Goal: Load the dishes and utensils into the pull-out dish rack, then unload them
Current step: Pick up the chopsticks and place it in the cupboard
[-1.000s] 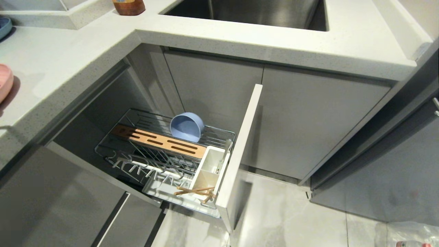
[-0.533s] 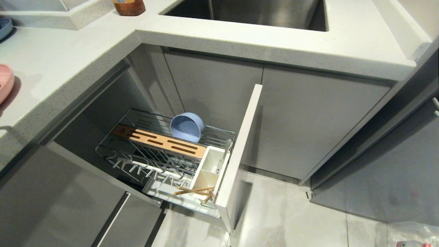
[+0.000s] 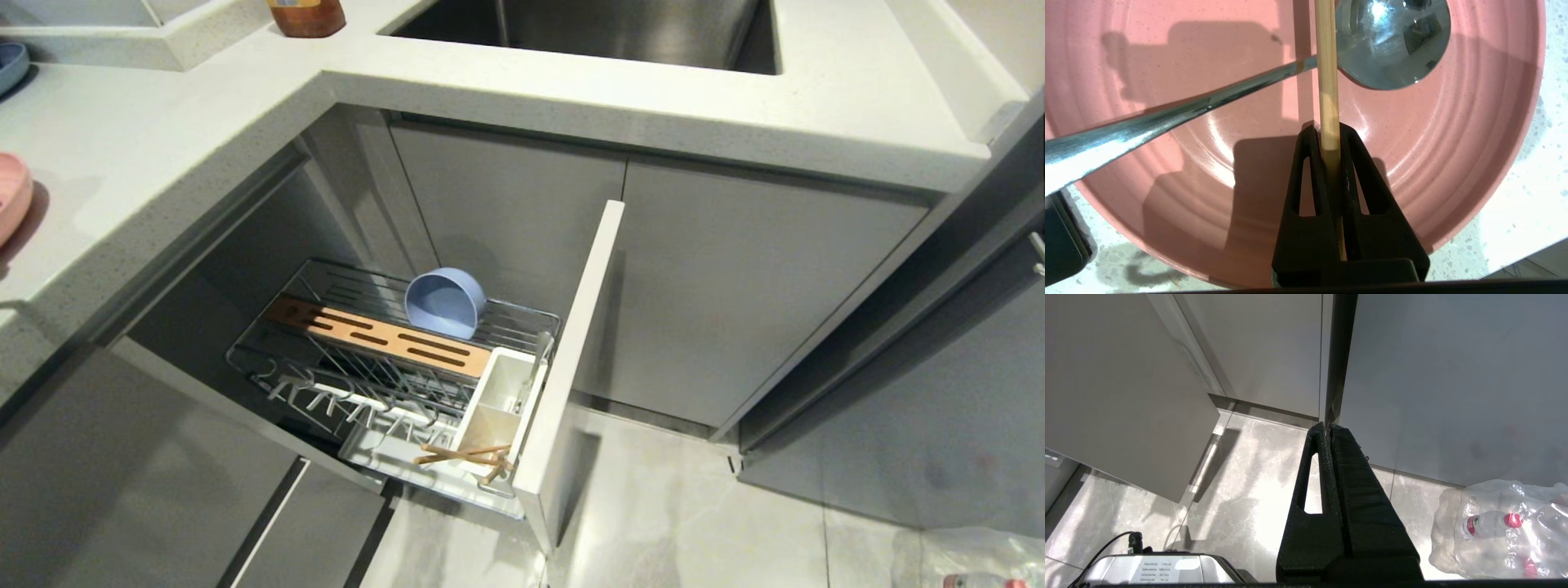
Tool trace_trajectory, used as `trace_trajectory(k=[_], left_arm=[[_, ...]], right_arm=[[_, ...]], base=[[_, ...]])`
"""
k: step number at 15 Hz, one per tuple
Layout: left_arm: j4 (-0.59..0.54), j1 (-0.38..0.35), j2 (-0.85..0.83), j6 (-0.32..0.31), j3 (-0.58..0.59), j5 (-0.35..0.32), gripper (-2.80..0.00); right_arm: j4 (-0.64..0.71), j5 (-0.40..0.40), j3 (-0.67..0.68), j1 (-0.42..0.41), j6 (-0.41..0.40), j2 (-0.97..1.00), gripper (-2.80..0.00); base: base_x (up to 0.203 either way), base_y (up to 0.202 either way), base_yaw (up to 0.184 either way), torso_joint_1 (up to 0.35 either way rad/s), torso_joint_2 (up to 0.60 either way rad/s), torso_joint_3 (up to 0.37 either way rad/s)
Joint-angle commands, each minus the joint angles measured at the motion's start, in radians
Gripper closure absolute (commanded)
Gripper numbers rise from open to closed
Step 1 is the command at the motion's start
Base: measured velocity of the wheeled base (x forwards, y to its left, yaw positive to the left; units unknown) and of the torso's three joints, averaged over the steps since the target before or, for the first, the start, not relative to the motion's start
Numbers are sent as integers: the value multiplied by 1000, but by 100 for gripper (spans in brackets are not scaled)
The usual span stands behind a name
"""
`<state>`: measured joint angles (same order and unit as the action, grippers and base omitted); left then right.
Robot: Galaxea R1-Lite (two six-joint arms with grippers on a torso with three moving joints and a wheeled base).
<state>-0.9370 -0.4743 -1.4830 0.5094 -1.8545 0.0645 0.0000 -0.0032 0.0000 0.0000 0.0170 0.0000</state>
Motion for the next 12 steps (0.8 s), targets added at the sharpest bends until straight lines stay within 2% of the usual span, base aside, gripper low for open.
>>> trace_trajectory(k=[1,6,8,9,10,12], left_arm=[[-3,0,13,3,0,-2,0],[9,-4,113,25,-7,-17,0],[16,39,179,42,2,-47,0],[16,80,203,58,10,-56,0],[14,161,232,75,24,-59,0],[2,410,288,105,68,-63,0]], right_arm=[[0,0,0,0,0,2,0],[0,0,0,0,0,2,0],[0,0,0,0,0,2,0],[0,0,0,0,0,2,0],[0,0,0,0,0,2,0],[0,0,0,0,0,2,0]], base=[[0,0,0,0,0,0],[0,0,0,0,0,0],[0,0,0,0,0,0],[0,0,0,0,0,0],[0,0,0,0,0,0],[0,0,0,0,0,0]])
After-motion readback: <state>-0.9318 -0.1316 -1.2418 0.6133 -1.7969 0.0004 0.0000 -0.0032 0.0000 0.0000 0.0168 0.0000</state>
